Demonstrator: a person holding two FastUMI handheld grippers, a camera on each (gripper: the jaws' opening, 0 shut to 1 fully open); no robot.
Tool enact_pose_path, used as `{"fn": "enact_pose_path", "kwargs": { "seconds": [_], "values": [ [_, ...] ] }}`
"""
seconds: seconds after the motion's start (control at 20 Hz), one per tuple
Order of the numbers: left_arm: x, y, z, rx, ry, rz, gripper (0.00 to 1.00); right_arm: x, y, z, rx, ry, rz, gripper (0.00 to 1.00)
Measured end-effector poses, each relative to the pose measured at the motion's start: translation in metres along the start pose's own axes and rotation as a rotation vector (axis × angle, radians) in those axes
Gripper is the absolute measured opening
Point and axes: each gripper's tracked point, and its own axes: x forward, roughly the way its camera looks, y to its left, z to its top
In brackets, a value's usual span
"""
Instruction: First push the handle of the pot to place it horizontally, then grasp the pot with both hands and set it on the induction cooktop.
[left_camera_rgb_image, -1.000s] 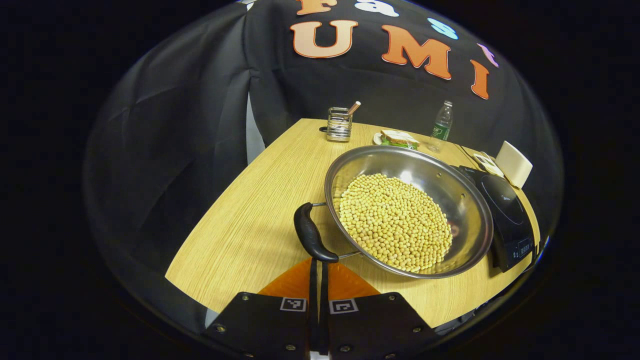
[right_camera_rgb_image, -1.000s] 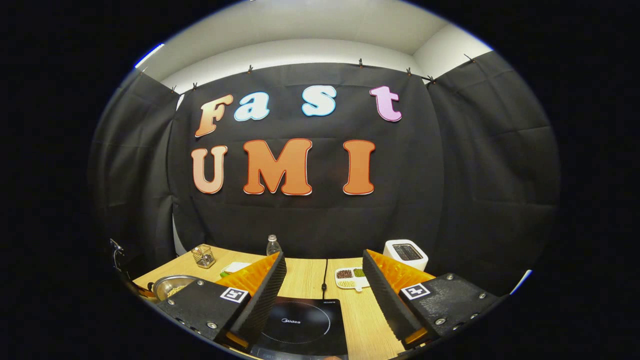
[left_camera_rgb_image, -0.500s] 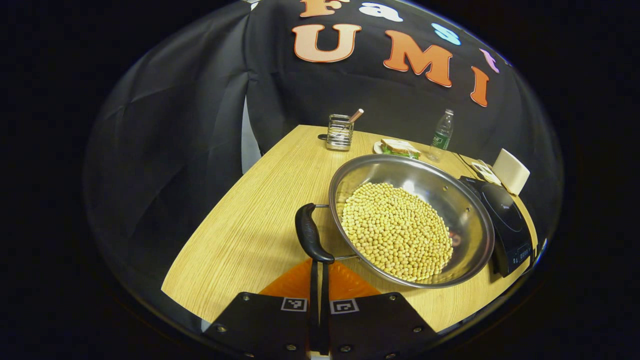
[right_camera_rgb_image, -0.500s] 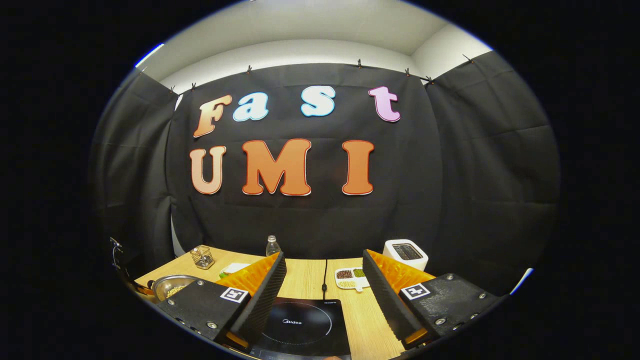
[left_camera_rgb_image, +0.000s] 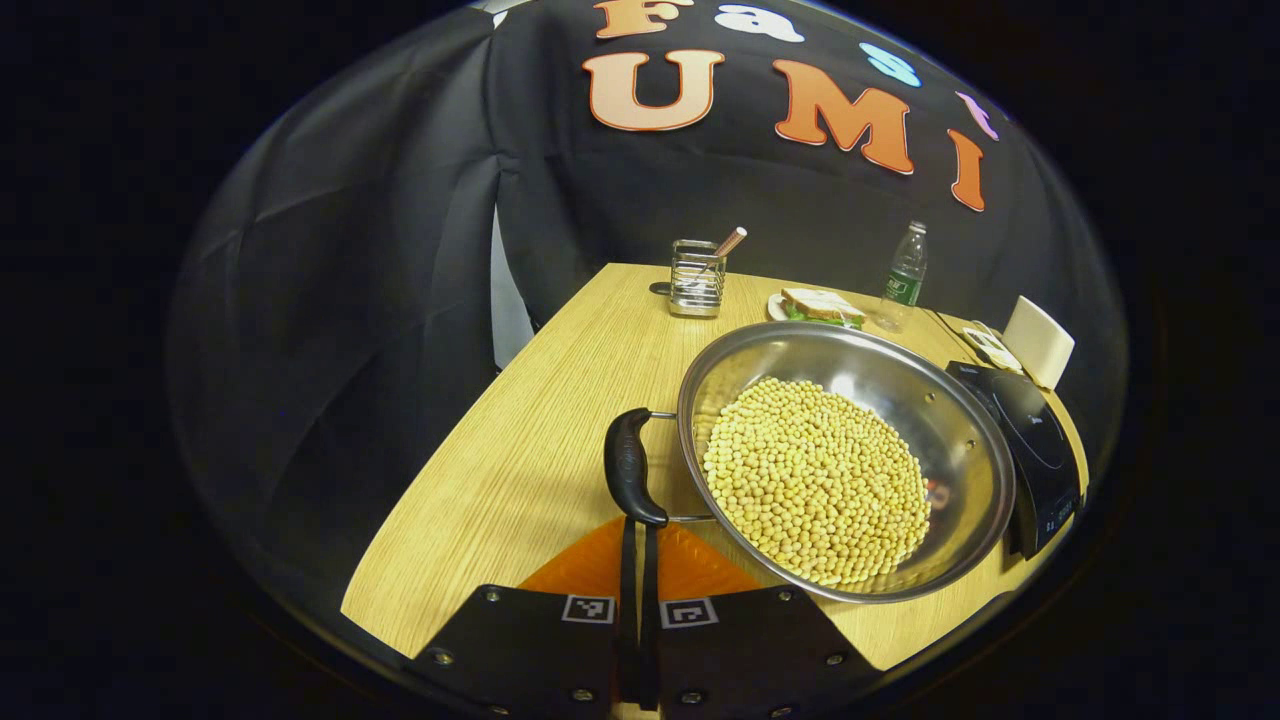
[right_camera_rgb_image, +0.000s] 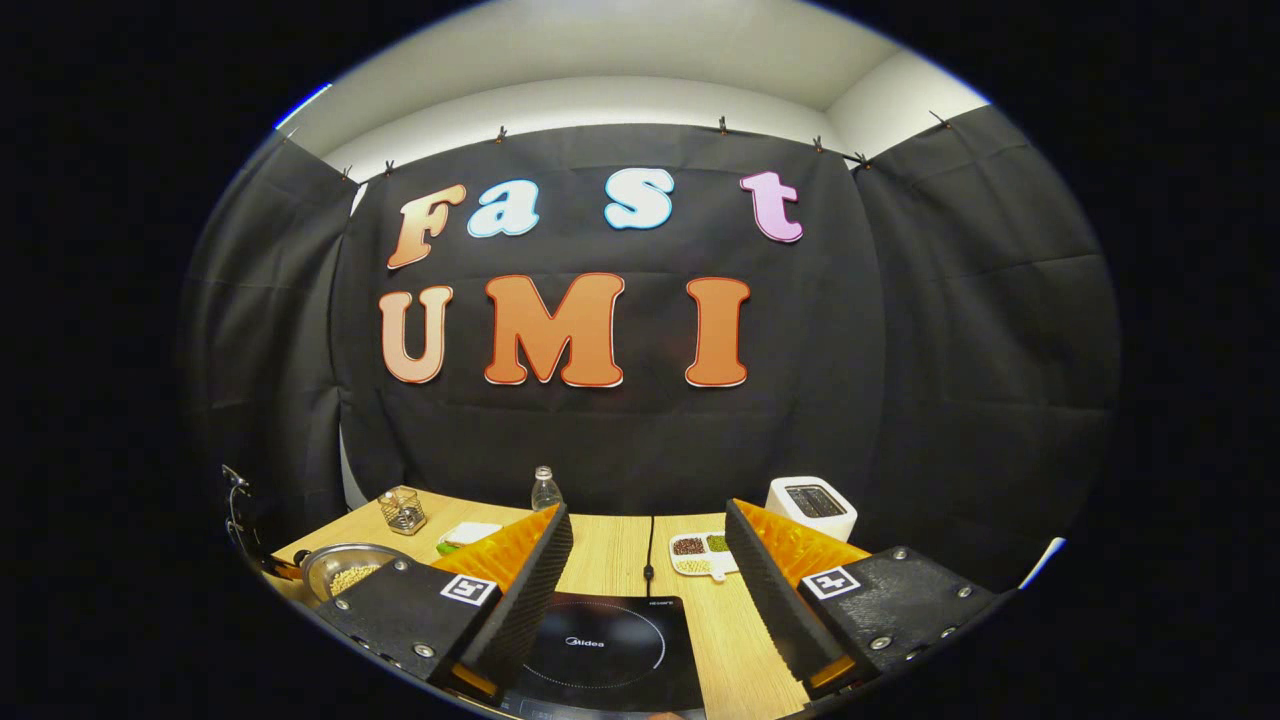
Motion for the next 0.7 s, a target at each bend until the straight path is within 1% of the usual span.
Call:
{"fn": "enact_pose_path", "kwargs": {
  "seconds": [0.2,0.4,0.45,0.5,0.6,0.7],
  "values": [
    [0.009,0.002,0.005,0.001,-0.010,0.001,0.02,0.007,0.002,-0.011,0.020,0.025,0.002,0.95],
    [0.018,0.005,0.011,-0.001,-0.012,-0.005,0.02,0.011,0.000,-0.014,0.020,0.032,-0.012,0.95],
    [0.020,0.004,0.013,0.003,-0.011,-0.005,0.00,0.012,0.000,-0.015,0.022,0.031,-0.015,0.95],
    [0.024,0.005,0.014,0.006,-0.011,-0.005,0.02,0.011,0.001,-0.015,0.025,0.031,-0.016,0.95],
    [0.026,0.004,0.017,0.000,-0.015,-0.003,0.02,0.011,0.007,-0.016,0.036,0.029,-0.016,0.95],
    [0.026,0.004,0.016,-0.017,-0.020,-0.006,0.02,0.011,0.018,-0.018,0.049,0.029,-0.001,0.95]
  ]
}}
